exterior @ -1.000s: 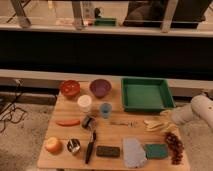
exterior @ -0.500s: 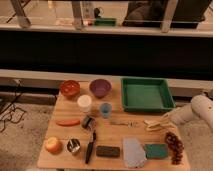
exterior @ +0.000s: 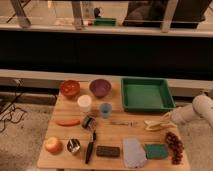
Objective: Place banana in metal cup
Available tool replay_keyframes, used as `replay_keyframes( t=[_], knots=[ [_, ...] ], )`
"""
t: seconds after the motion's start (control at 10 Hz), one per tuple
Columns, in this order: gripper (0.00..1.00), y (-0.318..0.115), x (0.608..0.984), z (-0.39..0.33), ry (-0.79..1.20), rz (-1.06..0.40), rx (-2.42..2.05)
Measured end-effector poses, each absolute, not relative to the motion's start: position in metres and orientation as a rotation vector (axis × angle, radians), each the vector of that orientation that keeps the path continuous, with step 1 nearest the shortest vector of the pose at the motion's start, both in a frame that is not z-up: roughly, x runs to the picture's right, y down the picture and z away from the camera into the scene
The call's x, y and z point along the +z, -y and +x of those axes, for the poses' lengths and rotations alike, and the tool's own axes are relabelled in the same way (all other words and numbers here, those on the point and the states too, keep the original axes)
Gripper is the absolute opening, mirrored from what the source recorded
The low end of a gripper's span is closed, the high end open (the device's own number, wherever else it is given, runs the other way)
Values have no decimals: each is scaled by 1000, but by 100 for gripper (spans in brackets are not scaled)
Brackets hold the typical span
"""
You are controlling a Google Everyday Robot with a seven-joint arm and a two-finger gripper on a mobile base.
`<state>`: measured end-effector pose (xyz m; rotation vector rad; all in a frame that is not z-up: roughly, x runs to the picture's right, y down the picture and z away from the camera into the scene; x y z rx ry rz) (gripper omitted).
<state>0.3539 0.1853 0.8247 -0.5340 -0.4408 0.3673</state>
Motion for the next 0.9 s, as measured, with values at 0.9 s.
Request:
replay_keyframes(
  t=[0.9],
  knots=[
    [3, -106, 770, 375, 488, -271, 480]
  ],
)
